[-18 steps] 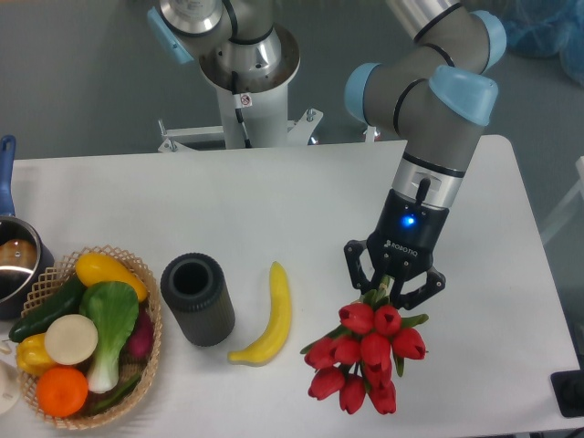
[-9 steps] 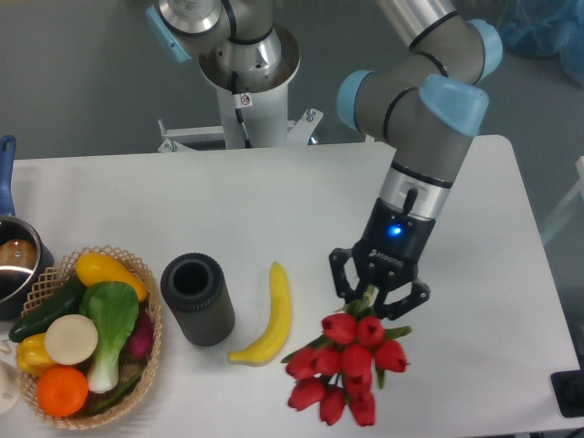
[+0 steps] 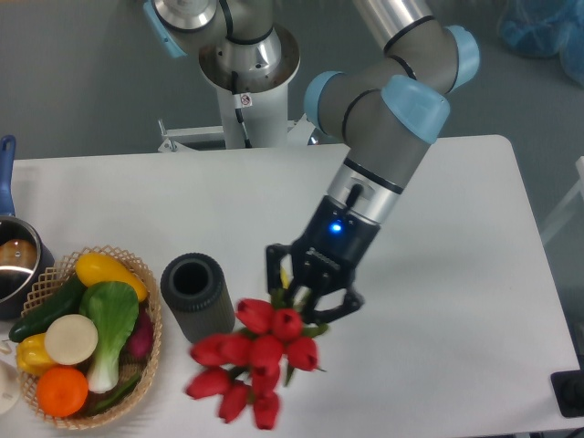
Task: Insert the flowers into the vase
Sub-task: 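Carry the tulips over the dark grey vase, then lower the tulip stems down into the vase opening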
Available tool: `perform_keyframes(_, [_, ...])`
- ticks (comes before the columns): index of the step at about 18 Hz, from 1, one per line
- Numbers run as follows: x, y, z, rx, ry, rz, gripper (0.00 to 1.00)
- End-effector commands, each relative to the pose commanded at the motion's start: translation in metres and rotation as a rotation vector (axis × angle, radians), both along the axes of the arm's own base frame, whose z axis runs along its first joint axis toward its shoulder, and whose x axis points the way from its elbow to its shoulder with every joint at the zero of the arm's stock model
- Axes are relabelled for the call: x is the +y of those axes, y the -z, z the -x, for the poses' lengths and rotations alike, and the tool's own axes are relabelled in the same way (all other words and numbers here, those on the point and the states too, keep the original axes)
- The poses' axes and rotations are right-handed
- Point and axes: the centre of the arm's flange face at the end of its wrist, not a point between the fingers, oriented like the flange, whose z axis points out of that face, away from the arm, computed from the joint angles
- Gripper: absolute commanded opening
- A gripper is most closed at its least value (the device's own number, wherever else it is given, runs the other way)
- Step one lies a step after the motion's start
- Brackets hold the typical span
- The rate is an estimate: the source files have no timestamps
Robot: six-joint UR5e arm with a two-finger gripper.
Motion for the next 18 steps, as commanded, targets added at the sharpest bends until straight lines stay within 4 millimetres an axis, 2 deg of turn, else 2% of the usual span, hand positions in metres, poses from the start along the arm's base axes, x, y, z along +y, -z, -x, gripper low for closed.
perform_keyframes(3, [-0.004,-0.017,-0.015,-0.044,0.052,-0.077,0.18])
perform_keyframes(9, [-0.008,-0.031,-0.033,-0.093,0.158,-0.215,0.18])
perform_keyframes(13, [-0.009,-0.008,-0.045,-0.089,0.221,-0.278,0.18])
perform_keyframes(18, [-0.01,0.005,-0.051,-0.115,0.234,-0.289,0.18])
